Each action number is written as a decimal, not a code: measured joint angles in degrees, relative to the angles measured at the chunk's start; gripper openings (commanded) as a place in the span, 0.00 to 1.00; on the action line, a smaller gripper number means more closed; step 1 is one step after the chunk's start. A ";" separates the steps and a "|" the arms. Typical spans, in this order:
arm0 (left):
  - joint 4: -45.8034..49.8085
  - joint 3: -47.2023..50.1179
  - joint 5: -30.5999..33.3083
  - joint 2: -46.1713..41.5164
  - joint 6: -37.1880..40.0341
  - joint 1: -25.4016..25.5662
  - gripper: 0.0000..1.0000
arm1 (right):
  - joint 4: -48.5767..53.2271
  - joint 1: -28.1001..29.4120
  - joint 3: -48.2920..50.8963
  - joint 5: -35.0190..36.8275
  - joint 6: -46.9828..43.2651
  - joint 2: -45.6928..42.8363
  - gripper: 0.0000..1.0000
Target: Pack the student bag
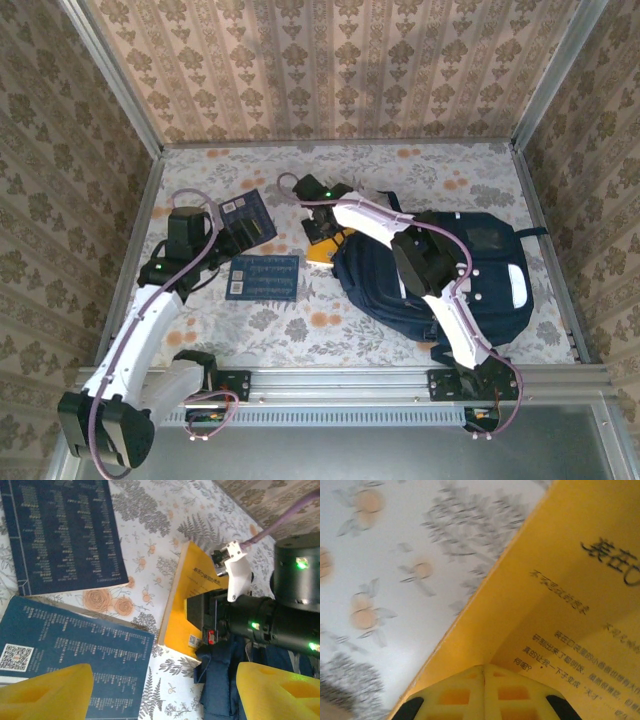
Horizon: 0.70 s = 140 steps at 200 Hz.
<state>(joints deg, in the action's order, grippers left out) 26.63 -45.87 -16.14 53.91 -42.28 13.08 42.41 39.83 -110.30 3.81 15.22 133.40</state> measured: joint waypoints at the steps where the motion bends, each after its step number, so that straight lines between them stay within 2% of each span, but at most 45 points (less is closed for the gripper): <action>1: 0.02 0.00 0.00 0.04 -0.02 -0.04 0.77 | -0.22 0.13 0.20 -0.26 0.07 -0.09 0.07; 75: 1.29 2.49 0.09 1.55 -0.72 -1.18 0.77 | -13.55 6.71 8.24 -14.84 9.42 -2.67 0.06; 102: 1.20 2.93 0.07 4.04 -1.25 -1.18 0.77 | -16.41 7.52 12.15 -17.62 11.85 -4.87 0.13; 122: 0.46 3.48 0.09 6.56 -1.86 -1.18 0.77 | -16.06 6.58 14.38 -17.77 12.31 -6.99 0.26; 140: -0.70 4.15 0.09 9.25 -2.82 -1.11 0.78 | -15.06 4.31 14.80 -17.38 12.33 -8.57 0.31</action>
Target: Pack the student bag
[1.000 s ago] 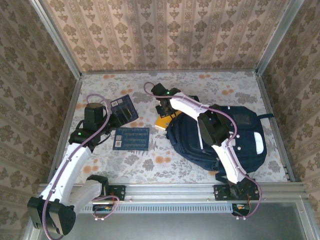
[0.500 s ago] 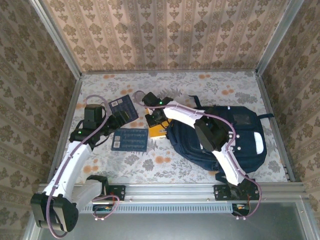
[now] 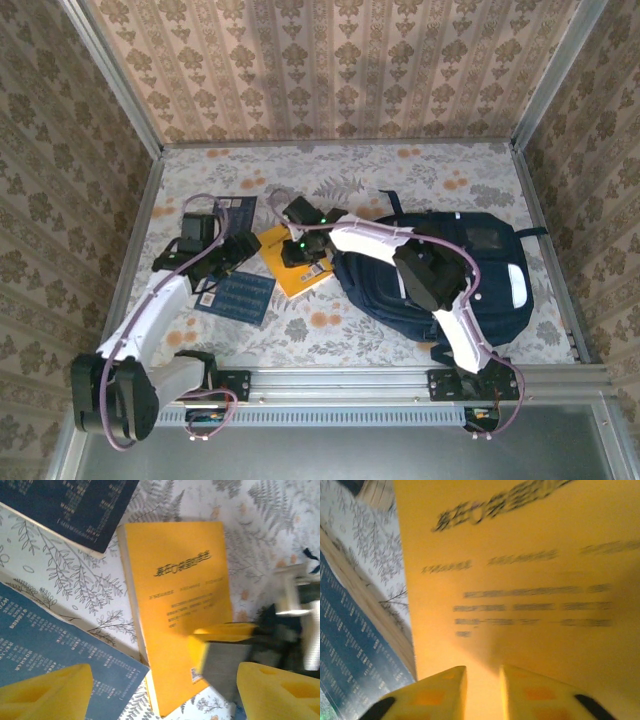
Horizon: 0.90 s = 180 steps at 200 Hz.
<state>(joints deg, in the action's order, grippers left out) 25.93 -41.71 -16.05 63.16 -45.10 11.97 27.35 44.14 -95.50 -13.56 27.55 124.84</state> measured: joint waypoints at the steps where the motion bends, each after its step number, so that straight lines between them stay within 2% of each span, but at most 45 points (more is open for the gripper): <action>1: -0.09 0.04 0.00 0.22 -0.07 0.02 0.78 | -0.04 -0.20 -0.02 0.02 -0.09 -0.11 0.32; 40: -4.24 0.48 1.53 8.52 -2.21 2.51 0.77 | 3.34 -5.16 -3.04 3.17 -2.34 -0.33 0.39; 83: -9.27 -0.39 4.11 17.46 -2.89 6.23 0.73 | 5.64 -6.91 -7.48 4.07 -4.72 2.34 0.45; 138: -13.60 -1.97 7.48 22.45 -2.08 7.56 0.69 | 6.34 -7.85 -8.33 -0.96 -5.55 7.08 0.48; 180: -16.92 -2.05 7.10 27.12 -1.51 7.56 0.63 | 6.38 -8.98 -9.03 -6.14 -6.49 7.78 0.47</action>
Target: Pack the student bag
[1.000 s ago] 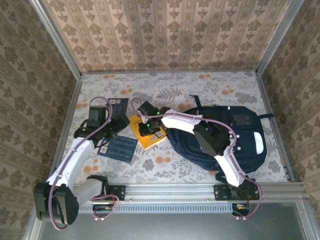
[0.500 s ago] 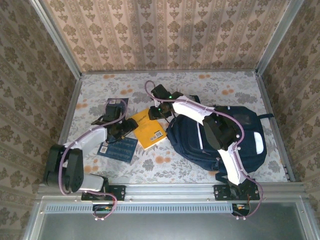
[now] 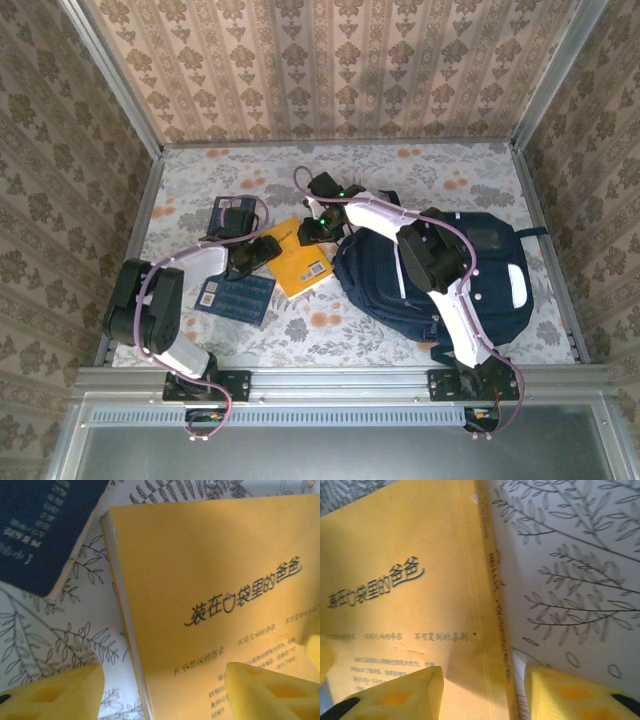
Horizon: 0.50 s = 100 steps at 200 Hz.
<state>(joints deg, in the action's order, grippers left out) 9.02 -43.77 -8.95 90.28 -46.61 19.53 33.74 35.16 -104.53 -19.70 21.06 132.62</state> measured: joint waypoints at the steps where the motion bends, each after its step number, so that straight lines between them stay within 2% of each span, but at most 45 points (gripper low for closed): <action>1: 0.00 -0.02 0.00 0.04 0.00 0.00 0.63 | 0.00 0.00 0.00 -0.11 -0.02 0.02 0.47; 64: -0.46 -0.61 -1.31 1.73 -0.39 -0.98 0.51 | -1.51 -1.49 1.55 -13.44 1.20 0.90 0.45; 100: -0.98 -0.61 -2.01 1.95 -0.79 -1.27 0.47 | -10.49 -2.56 8.50 -20.57 7.34 -1.27 0.42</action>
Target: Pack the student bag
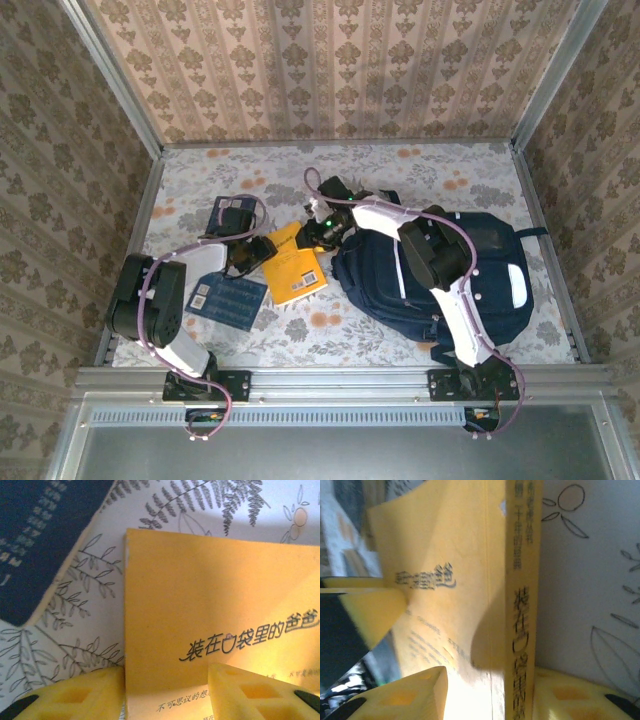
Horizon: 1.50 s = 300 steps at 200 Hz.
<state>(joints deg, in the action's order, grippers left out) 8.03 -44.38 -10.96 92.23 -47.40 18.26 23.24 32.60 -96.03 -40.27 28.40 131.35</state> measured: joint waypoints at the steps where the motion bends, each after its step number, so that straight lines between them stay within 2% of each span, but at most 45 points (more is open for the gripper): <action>1: -0.02 0.00 -0.02 0.02 0.02 0.00 0.46 | -0.52 -0.04 0.48 -0.31 0.39 -0.20 0.42; 32: -1.70 0.02 -1.20 0.46 -0.26 0.00 0.45 | -10.05 -0.46 6.49 -6.27 7.98 -1.81 0.39; 61: -4.24 0.11 -2.89 0.98 -0.66 0.07 0.44 | -11.54 0.76 6.86 -8.20 9.81 -1.81 0.38; 90: -4.68 0.44 -3.02 0.85 -0.83 0.07 0.45 | -12.07 1.03 6.95 -7.96 10.86 -1.81 0.21; 128: -4.13 0.50 -4.55 -1.01 -0.81 0.20 0.56 | -18.58 0.74 12.98 -7.30 15.04 -4.63 0.00; 142: -3.30 0.92 -5.60 -4.59 -1.14 0.17 0.63 | -22.93 0.31 17.62 -5.75 18.08 -8.39 0.00; 166: -2.01 1.01 -6.71 -14.82 -2.32 0.02 0.76 | -31.80 -0.04 26.84 -0.26 25.18 -17.42 0.00; 197: -0.28 0.87 -8.20 -26.97 -3.67 0.02 0.87 | -42.86 -0.90 36.72 9.75 35.10 -28.39 0.00; 241: 0.11 4.52 -9.20 -39.34 -11.21 1.42 0.95 | -53.46 -0.02 47.60 25.81 44.46 -40.81 0.00; 263: -0.11 8.11 -7.91 -45.24 -16.92 4.24 1.00 | -56.41 1.79 50.95 33.27 46.90 -45.99 0.00; 300: -2.03 12.26 -2.93 -51.19 -25.97 10.23 1.00 | -59.30 4.98 52.13 41.46 48.43 -51.60 0.00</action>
<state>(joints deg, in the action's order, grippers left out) 6.00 -32.12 -13.89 41.04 -73.36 28.49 -36.05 37.58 -43.90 1.19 76.84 79.75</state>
